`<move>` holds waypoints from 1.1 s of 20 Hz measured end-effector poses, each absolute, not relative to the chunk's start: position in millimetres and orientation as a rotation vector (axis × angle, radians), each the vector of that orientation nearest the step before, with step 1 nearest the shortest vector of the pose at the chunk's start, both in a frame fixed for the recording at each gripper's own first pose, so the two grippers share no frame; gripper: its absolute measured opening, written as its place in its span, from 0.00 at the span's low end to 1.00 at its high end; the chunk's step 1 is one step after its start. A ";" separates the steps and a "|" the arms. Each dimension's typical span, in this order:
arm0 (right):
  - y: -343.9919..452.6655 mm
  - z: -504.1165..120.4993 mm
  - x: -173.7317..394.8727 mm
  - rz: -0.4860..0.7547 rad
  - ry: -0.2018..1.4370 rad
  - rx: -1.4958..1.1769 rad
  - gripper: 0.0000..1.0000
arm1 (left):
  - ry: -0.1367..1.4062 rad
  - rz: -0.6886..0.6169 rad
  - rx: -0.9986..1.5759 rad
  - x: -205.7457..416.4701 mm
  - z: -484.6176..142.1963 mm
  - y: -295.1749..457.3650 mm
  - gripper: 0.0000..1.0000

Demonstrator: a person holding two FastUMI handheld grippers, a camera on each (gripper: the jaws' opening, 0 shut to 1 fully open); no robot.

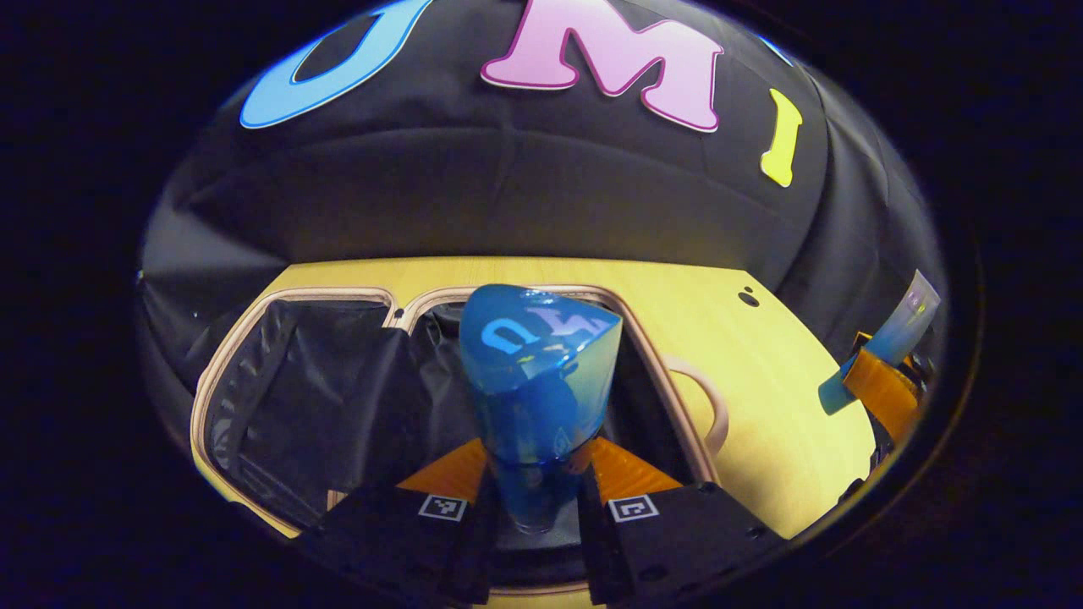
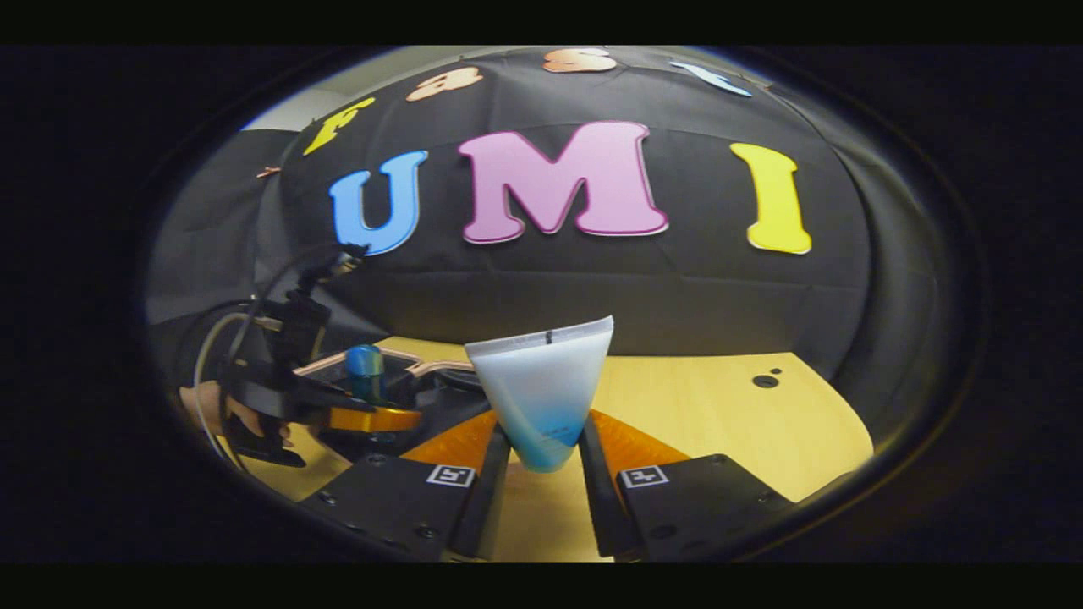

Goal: First open the suitcase, pack the skin care products into it, and then close the suitcase.

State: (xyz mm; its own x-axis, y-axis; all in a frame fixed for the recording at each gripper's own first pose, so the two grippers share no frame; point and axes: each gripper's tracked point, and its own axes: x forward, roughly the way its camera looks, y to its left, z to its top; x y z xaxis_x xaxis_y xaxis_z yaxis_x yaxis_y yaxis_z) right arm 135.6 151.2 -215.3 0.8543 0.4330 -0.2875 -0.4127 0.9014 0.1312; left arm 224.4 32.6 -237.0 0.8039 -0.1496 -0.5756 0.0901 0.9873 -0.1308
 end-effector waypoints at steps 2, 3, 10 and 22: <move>162.3 -215.0 127.9 0.473 0.336 0.082 0.47 | 0.716 -0.121 -0.075 218.8 -257.0 41.8 0.46; 165.8 -213.6 126.1 0.481 0.348 0.097 0.47 | 0.765 -0.117 -0.071 216.9 -266.7 42.9 0.46; 157.7 -194.8 125.0 0.509 0.393 0.094 0.47 | 1.005 -0.061 -0.096 209.5 -298.8 49.1 0.46; 236.0 -236.7 147.9 0.530 0.602 0.120 0.47 | 0.611 0.116 -0.109 204.0 -170.9 111.9 0.93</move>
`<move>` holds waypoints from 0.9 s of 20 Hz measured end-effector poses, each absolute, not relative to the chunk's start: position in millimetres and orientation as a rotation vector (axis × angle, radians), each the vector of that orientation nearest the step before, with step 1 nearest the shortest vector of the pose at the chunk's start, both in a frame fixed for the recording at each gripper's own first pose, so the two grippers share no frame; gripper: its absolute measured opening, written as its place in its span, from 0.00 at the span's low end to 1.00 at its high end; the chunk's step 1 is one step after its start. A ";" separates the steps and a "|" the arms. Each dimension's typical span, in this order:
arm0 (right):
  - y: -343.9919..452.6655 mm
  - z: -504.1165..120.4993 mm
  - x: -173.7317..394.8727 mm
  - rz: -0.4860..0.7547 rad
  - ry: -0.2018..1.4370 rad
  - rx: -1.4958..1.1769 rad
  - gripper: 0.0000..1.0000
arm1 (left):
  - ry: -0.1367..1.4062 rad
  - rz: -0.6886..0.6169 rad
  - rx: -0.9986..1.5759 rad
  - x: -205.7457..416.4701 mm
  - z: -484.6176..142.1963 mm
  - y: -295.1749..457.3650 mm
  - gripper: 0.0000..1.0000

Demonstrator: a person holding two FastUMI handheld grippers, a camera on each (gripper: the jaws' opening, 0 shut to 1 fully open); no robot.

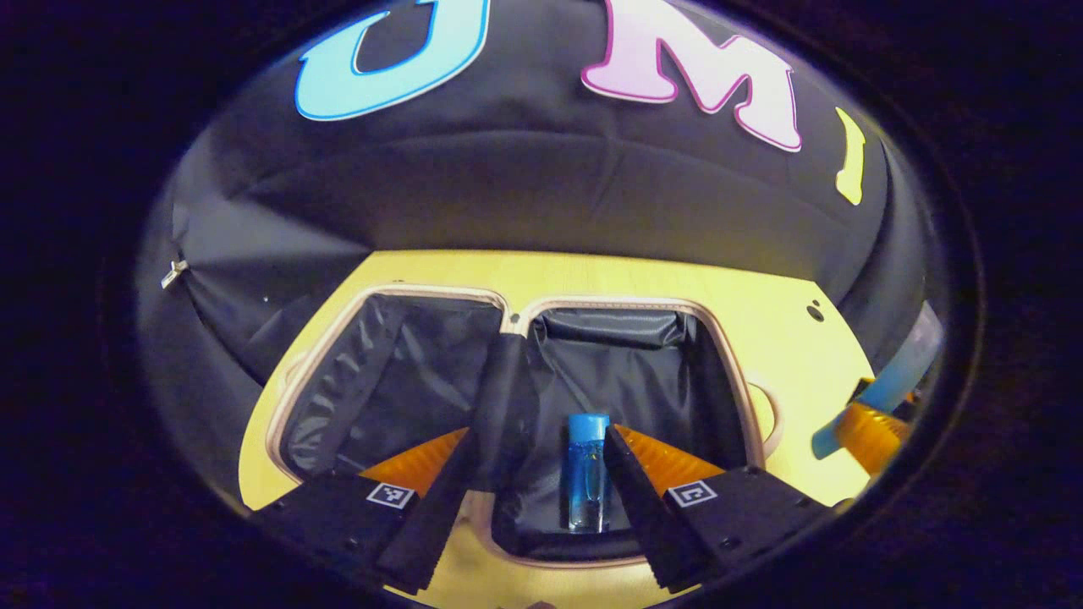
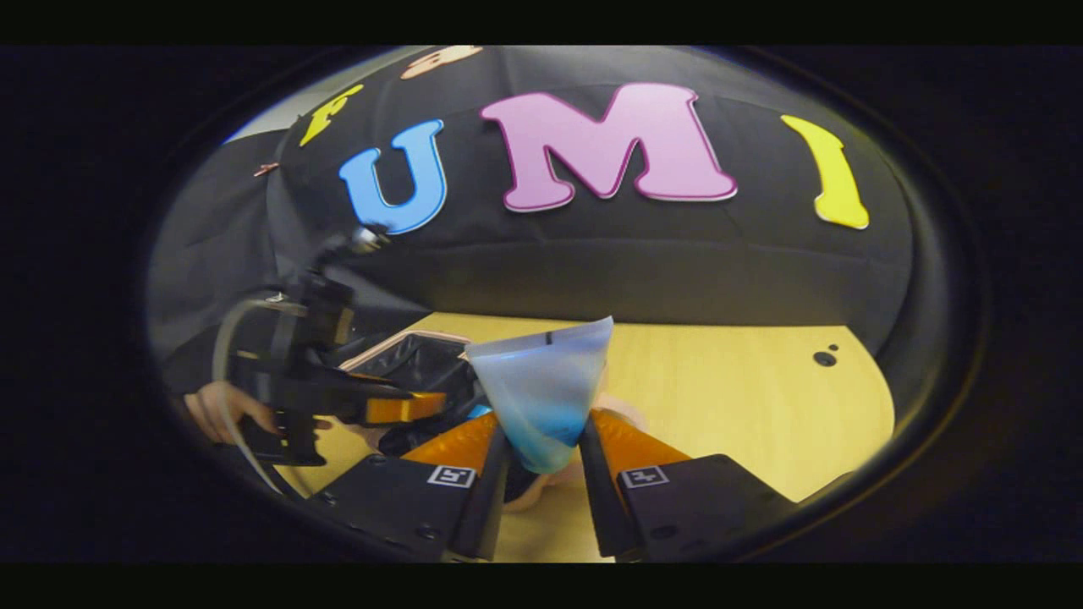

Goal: First open the suitcase, pack the skin care products into it, and then close the suitcase.

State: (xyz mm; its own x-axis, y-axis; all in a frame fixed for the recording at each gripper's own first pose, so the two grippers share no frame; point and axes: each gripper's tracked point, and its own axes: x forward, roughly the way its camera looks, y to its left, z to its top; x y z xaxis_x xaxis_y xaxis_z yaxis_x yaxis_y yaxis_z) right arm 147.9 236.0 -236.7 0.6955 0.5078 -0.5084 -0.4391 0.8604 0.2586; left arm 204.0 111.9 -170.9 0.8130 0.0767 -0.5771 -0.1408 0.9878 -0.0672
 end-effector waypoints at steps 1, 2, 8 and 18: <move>247.6 -254.4 149.7 0.526 0.656 0.114 0.47 | 0.585 0.118 -0.120 196.8 -162.1 115.2 0.93; 258.0 -270.7 148.5 0.526 0.714 0.096 0.47 | 0.566 0.101 -0.144 189.7 -153.9 116.5 0.93; 286.1 -337.0 143.9 0.431 0.956 0.064 0.47 | 0.560 0.097 -0.244 160.8 -156.5 144.9 0.93; 300.0 -360.6 140.9 0.273 1.035 0.032 0.46 | 0.553 0.092 -0.359 147.0 -160.0 179.7 0.94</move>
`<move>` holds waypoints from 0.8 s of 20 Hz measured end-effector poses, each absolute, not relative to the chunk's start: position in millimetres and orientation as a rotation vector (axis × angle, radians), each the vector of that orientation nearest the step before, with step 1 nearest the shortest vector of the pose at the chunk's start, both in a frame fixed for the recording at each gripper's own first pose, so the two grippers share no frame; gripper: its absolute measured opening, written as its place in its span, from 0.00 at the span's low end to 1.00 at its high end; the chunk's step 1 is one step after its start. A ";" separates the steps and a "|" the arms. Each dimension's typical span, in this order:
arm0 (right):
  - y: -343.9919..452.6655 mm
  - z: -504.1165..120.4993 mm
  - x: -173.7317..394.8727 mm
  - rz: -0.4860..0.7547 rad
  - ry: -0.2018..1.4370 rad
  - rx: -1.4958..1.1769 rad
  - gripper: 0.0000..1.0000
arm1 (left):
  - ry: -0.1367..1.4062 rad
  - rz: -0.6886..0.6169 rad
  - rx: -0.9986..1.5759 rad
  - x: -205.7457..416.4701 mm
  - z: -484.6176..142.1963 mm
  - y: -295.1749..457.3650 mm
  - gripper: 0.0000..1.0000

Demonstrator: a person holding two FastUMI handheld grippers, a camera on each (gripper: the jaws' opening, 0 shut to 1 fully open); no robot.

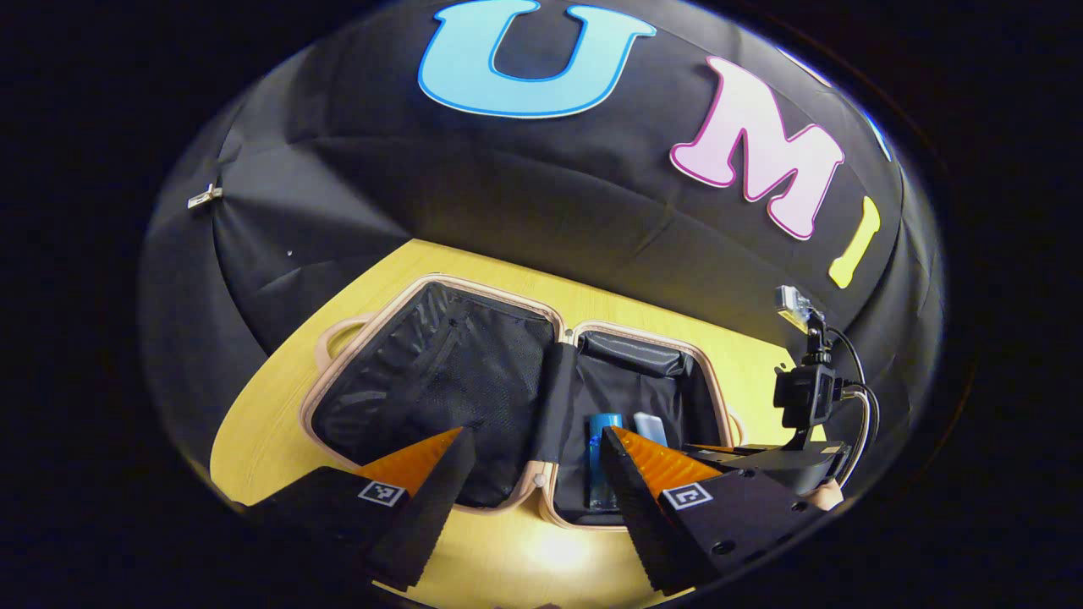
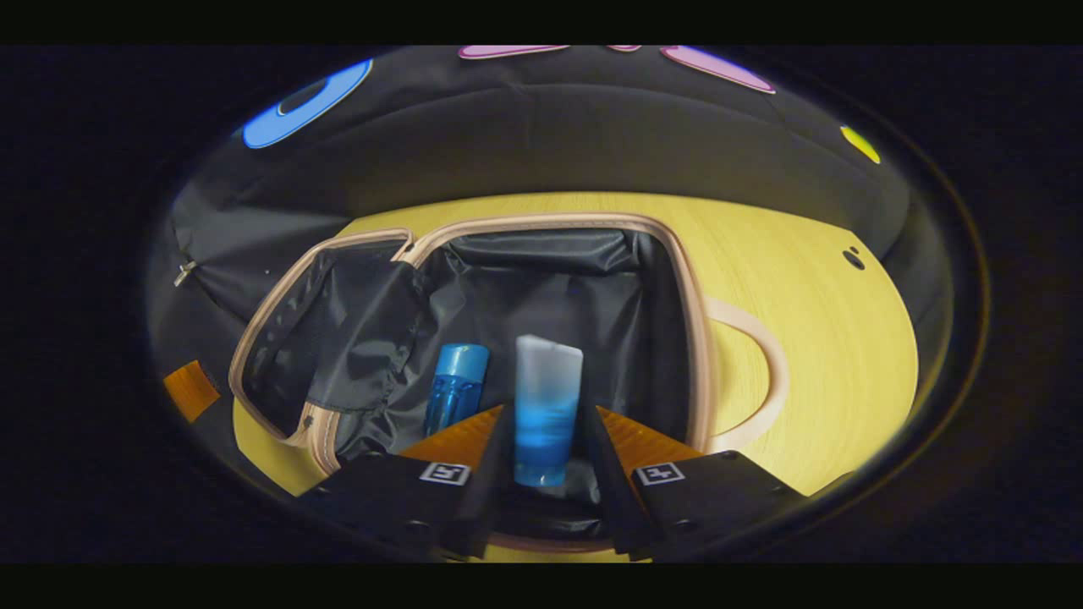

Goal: First open the suitcase, pack the skin care products into it, and then close the suitcase.

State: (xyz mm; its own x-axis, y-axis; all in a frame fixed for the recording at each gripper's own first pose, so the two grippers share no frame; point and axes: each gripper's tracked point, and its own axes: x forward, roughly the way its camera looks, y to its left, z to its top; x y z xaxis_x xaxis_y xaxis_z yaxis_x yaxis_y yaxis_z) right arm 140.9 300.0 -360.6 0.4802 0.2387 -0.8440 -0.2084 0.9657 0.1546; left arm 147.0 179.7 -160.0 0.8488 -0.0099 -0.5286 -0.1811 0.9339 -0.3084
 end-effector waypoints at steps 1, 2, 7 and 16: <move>302.3 -360.0 138.5 0.267 1.038 0.038 0.64 | 0.542 0.104 -0.348 147.2 -160.9 191.9 0.95; 302.3 -355.8 137.5 0.271 1.028 0.034 0.78 | 0.527 0.126 -0.333 148.7 -160.4 208.3 0.95; 289.3 -309.0 134.6 0.279 0.845 0.015 0.98 | 0.452 0.199 -0.329 155.9 -150.5 310.5 0.95; 252.9 -245.1 103.3 0.297 0.676 0.033 0.98 | 0.517 0.365 -0.655 191.8 -207.9 460.5 0.95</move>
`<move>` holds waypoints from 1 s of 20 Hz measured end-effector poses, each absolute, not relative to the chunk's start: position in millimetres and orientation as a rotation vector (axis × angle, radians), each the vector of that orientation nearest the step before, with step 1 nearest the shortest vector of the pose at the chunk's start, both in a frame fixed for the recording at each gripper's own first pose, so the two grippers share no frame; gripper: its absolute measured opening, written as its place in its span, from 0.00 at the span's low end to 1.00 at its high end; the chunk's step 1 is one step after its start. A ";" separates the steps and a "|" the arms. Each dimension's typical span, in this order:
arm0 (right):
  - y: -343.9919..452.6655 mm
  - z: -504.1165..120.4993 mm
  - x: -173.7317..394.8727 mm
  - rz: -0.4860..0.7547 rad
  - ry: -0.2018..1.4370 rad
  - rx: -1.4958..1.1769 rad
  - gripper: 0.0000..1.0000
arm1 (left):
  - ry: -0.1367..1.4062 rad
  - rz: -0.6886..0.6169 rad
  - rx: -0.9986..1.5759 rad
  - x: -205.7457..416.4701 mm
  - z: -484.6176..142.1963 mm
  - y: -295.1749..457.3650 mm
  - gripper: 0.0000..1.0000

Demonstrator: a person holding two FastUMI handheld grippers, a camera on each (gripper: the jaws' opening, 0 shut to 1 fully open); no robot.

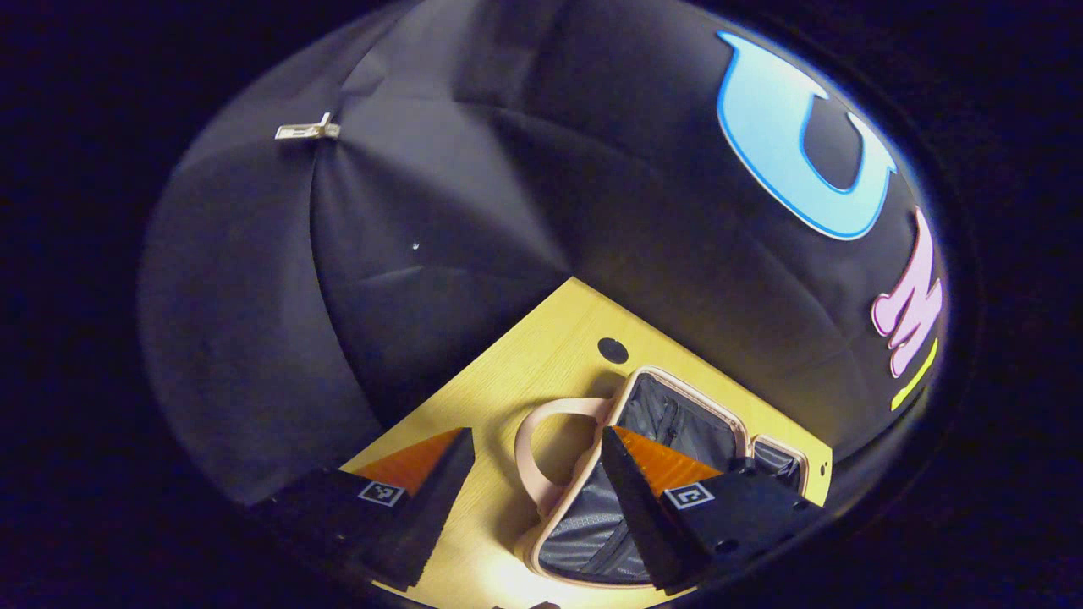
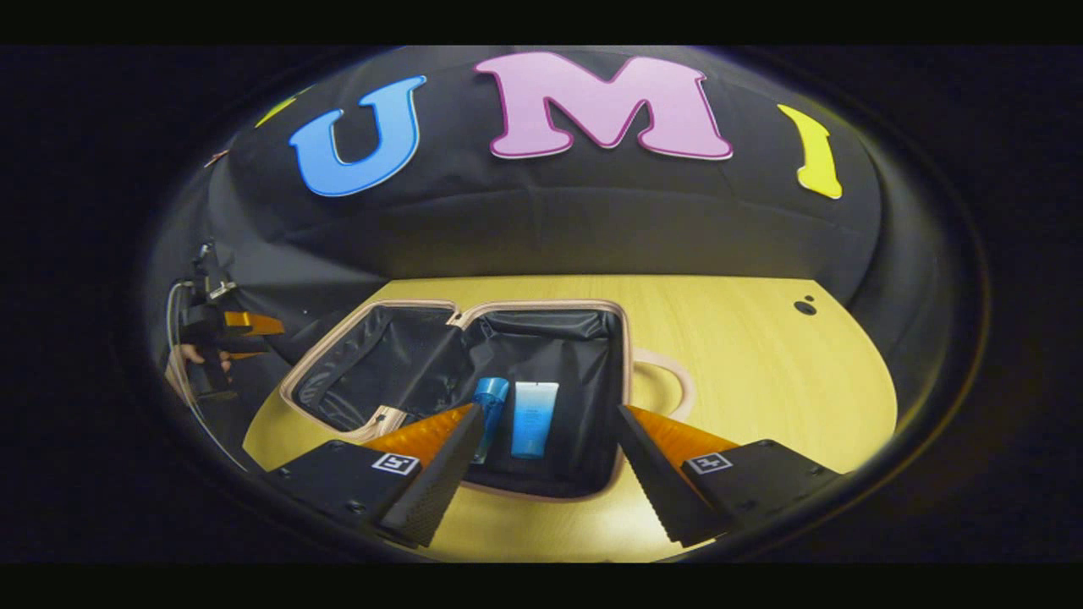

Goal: First open the suitcase, pack the skin care products into it, and then close the suitcase.

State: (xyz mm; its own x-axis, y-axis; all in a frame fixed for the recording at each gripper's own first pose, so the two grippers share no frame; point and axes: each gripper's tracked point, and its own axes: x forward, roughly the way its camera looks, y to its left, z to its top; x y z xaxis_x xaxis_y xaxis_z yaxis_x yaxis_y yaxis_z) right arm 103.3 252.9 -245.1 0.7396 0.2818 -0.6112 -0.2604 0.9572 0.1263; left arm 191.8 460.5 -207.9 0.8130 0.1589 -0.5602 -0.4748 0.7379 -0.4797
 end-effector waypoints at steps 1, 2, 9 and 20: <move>243.2 -241.3 100.4 0.288 0.661 0.013 0.98 | 0.531 0.355 -0.693 198.0 -217.0 461.9 0.95; 233.8 -238.2 96.8 0.276 0.653 -0.001 0.98 | 0.548 0.338 -0.733 202.8 -226.0 458.8 0.95; 208.4 -235.7 74.8 0.284 0.637 -0.009 0.98 | 0.664 0.359 -0.838 233.4 -284.8 447.7 0.92; 157.3 -259.2 68.7 0.205 0.676 -0.004 0.98 | 0.553 0.393 -0.743 225.2 -236.6 446.5 0.12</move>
State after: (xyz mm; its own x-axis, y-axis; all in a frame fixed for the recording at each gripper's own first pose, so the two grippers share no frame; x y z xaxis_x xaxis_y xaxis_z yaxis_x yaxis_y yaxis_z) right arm 68.7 157.3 -259.2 0.7611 0.1867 -0.6212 -0.1893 0.9799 0.0626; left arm 225.2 446.5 -236.6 0.7885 0.1414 -0.5985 -0.5189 0.6752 -0.5242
